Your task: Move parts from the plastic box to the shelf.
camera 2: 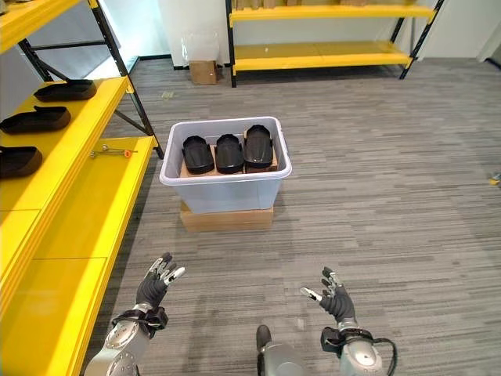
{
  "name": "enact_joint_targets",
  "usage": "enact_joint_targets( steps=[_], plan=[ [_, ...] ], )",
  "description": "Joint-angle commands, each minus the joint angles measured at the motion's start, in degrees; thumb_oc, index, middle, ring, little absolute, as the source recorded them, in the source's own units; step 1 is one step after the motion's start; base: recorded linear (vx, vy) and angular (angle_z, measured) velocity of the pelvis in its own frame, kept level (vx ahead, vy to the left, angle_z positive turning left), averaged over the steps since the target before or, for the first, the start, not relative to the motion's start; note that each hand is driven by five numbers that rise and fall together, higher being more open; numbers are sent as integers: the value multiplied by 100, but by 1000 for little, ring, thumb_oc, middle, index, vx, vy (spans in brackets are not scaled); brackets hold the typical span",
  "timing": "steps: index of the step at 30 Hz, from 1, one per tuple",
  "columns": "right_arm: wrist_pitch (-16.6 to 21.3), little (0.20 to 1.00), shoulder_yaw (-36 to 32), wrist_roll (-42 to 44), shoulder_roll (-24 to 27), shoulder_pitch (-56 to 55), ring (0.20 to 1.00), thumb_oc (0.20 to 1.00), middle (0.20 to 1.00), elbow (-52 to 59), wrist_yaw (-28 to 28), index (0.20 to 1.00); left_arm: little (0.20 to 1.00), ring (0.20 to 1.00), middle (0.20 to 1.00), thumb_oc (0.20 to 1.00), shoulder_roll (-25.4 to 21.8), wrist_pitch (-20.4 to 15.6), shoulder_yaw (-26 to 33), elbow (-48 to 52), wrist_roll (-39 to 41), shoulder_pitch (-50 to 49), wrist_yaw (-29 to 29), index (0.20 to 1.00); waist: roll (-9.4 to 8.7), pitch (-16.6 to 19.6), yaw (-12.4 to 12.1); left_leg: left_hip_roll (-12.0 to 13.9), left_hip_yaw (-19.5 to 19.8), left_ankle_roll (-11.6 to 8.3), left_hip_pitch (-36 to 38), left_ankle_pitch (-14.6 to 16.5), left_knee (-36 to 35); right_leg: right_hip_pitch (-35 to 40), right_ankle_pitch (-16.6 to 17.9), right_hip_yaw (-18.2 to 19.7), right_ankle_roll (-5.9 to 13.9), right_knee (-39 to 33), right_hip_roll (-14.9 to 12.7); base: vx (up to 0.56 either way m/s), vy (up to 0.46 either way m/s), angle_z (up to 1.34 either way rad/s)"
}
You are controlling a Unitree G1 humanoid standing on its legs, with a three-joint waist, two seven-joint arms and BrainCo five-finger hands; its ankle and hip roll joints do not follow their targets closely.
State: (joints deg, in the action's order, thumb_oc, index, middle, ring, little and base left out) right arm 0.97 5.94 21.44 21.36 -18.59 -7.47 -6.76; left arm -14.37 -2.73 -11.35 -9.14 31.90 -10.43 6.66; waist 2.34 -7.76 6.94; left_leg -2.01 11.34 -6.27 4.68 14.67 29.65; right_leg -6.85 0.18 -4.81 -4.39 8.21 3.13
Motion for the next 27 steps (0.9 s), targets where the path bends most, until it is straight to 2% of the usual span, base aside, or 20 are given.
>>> enact_joint_targets(
  steps=[1, 2, 3, 4, 5, 7, 9, 11, 13, 17, 19, 24, 27],
  plan=[
    [300, 1000, -200, 232, 62, 263, 1000, 1000, 1000, 208, 8, 1000, 1000, 1000, 1000, 1000, -203, -262, 24, 346, -29, 172, 65, 1000, -218, -242, 50, 35, -399, -67, -48, -2623, 418, -171, 65, 210, 384, 192, -170, 217, -261, -12],
    [308, 1000, -201, 224, 132, 284, 1000, 1000, 1000, 233, -61, 1000, 1000, 1000, 1000, 1000, -201, -272, 26, 371, 1, 183, 112, 1000, -385, -398, -95, -60, -739, 60, -548, -2451, 1017, 74, 0, 219, 276, 161, -258, 189, -208, -4],
    [292, 1000, -203, 234, 138, 272, 1000, 1000, 1000, 230, -83, 1000, 1000, 1000, 1000, 1000, -195, -271, 34, 373, 5, 155, 102, 1000, -423, -445, -155, -56, -870, 166, -833, -2315, 1047, 194, -39, 256, 264, 129, -283, 197, -205, 7],
    [291, 1000, -204, 234, 138, 270, 1000, 1000, 1000, 230, -84, 1000, 1000, 1000, 1000, 1000, -194, -271, 33, 374, 6, 154, 102, 1000, -395, -457, -176, -25, -886, 169, -836, -2272, 1095, 197, -49, 268, 263, 141, -251, 233, -124, -2],
    [315, 1000, -206, 250, 115, 269, 1000, 1000, 1000, 232, -199, 1000, 1000, 1000, 1000, 1000, -159, -245, 38, 361, 7, 118, 149, 1000, -472, -517, -357, -22, -1187, 381, -1565, -1824, 735, 507, -94, 352, 274, -17, -281, 271, -85, -10],
    [315, 1000, -212, 221, 84, 259, 1000, 1000, 1000, 258, -210, 1000, 1000, 1000, 1000, 1000, -162, -246, 36, 346, 29, 22, 136, 1000, -465, -500, -467, -71, -1223, 480, -1801, -1754, -36, 707, -179, 481, 328, -104, -270, 335, -29, -29],
    [316, 1000, -245, 153, 49, 202, 1000, 1000, 1000, 255, -218, 1000, 1000, 1000, 1000, 1000, -135, -239, 50, 340, -22, -53, 124, 1000, -423, -470, -505, 225, -1435, 493, -1993, -1897, -1147, 930, -343, 481, 360, -167, -233, 347, 40, -25],
    [304, 1000, -218, 41, -3, 164, 1000, 1000, 1000, 210, -263, 1000, 1000, 1000, 1000, 1000, -93, -232, 110, 318, -56, -91, 199, 1000, -358, -471, -592, 383, -1519, 439, -1907, -2369, -2496, 1208, -525, 555, 411, -188, -154, 399, 62, -11],
    [280, 1000, -215, -8, -27, 150, 1000, 1000, 1000, 123, -313, 1000, 1000, 1000, 1000, 1000, -47, -218, 172, 253, -87, -94, 271, 1000, -298, -424, -636, 481, -1537, 377, -1964, -2567, -3095, 1480, -687, 681, 437, -200, -109, 414, 81, -6],
    [199, 1000, -215, -126, -120, 65, 1000, 1000, 1000, 196, -239, 1000, 1000, 1000, 1000, 1000, -32, -213, 179, 213, -141, -142, 269, 1000, -212, -211, -676, 506, -1483, 349, -1660, -2891, -3403, 1801, -865, 797, 497, -212, -188, 389, 117, -42],
    [209, 1000, -216, -146, -120, 71, 1000, 1000, 1000, 255, -195, 1000, 1000, 1000, 1000, 1000, -82, -206, 156, 259, -160, -138, 247, 1000, -274, -105, -699, 423, -1519, 392, -1525, -2816, -3353, 1900, -836, 809, 594, -304, -318, 364, 120, -51],
    [182, 1000, -118, -209, -180, 222, 1000, 1000, 1000, 274, -147, 1000, 1000, 1000, 1000, 1000, -167, -229, 200, 287, -101, -74, 282, 1000, -490, 10, -801, 146, -1745, 661, -1743, -2167, -2477, 1933, -392, 821, 913, -112, -865, 316, 133, -15],
    [180, 1000, -123, -181, -257, 241, 1000, 1000, 1000, 280, -129, 1000, 1000, 1000, 1000, 1000, -214, -210, 228, 300, -103, -31, 321, 1000, -593, 91, -818, -77, -1803, 805, -1795, -1795, -2187, 1772, 195, 820, 1100, 322, -1119, 275, 131, -8]
  ],
)
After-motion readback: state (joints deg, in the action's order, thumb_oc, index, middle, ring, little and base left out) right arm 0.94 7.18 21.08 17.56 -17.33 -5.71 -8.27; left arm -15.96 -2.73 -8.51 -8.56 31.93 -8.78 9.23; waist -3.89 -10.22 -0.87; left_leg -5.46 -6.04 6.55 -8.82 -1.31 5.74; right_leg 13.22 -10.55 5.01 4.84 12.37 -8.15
